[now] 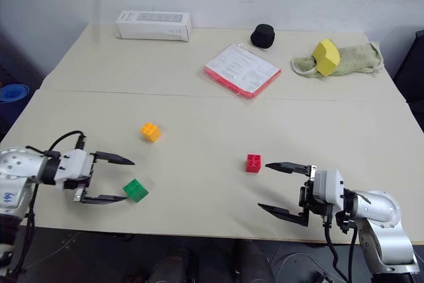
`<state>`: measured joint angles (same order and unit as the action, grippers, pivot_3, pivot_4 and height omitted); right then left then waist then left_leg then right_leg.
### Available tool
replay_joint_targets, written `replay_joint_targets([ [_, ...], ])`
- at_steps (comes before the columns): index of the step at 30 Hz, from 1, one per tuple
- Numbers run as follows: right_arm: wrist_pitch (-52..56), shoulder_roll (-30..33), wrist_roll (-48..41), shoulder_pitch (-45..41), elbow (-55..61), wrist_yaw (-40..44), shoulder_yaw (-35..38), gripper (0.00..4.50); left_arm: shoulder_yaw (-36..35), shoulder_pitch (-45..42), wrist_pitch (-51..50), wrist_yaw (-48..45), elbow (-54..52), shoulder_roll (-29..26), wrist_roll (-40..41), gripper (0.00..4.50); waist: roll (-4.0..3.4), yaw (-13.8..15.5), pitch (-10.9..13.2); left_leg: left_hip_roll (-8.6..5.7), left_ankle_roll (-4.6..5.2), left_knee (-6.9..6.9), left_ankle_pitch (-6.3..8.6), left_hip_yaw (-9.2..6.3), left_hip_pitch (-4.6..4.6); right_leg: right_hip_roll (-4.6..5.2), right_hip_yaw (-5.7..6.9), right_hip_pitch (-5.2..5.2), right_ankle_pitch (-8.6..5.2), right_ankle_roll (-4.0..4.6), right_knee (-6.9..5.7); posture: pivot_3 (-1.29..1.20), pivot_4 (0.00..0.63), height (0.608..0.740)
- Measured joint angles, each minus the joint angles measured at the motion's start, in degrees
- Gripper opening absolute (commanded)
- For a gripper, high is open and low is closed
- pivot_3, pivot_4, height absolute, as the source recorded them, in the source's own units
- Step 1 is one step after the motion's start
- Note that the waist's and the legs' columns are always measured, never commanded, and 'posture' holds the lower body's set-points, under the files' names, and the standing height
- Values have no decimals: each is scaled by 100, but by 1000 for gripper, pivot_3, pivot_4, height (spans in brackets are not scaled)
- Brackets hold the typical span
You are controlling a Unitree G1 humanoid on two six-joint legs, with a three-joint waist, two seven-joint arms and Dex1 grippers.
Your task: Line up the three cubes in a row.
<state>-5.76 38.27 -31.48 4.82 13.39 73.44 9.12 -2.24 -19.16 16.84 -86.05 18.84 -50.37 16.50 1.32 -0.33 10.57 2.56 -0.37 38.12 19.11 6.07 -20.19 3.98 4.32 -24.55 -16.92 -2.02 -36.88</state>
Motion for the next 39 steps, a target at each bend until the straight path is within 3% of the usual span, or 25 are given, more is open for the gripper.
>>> replay_joint_targets([
  [6,100,27,6,15,81,-38,-40,4485,1020,-277,544,-3,352,-159,14,4500,0,15,0,7,4,5,2,-1,2,-9,-3,1,0,0,-2,0,150,740],
  [9,95,27,62,75,87,-64,-40,4485,1208,-436,602,-3,449,-134,149,4500,0,24,0,7,5,8,3,-1,0,-9,-3,1,0,0,-2,0,150,740],
  [13,71,27,129,332,158,-163,-44,4500,1314,-574,579,-3,439,-28,236,3599,1,28,0,6,0,9,0,-1,-1,-10,-3,1,0,0,-1,0,150,740],
  [20,-67,18,195,553,201,-261,-39,4500,1624,-749,51,-2,22,-354,152,1501,1,24,0,14,0,11,0,-1,2,-30,-10,3,0,0,-3,0,150,740],
  [26,-167,-46,214,594,192,-537,86,4500,1695,-988,-2088,436,-1462,328,456,1499,1,62,0,12,-16,21,-9,-3,-7,-31,-17,3,2,-4,1,0,150,740],
  [28,-177,-46,211,653,182,-667,277,4500,1941,-1289,-2629,871,-1830,612,65,1499,1,77,0,9,-20,22,-11,0,-3,-36,-25,5,3,-6,0,0,150,740],
  [32,-184,-24,208,651,69,-799,598,4500,2336,-1606,-3230,1625,-1796,1299,-602,1499,1,23,0,13,-30,18,-17,9,5,-48,-41,4,3,-6,-6,0,150,740],
  [39,-182,-37,215,402,-21,-894,619,4500,2583,-2186,-3337,2166,-904,2031,-1266,1499,2,36,0,11,-34,19,-21,9,7,-50,-48,3,3,-6,-9,0,150,740],
])
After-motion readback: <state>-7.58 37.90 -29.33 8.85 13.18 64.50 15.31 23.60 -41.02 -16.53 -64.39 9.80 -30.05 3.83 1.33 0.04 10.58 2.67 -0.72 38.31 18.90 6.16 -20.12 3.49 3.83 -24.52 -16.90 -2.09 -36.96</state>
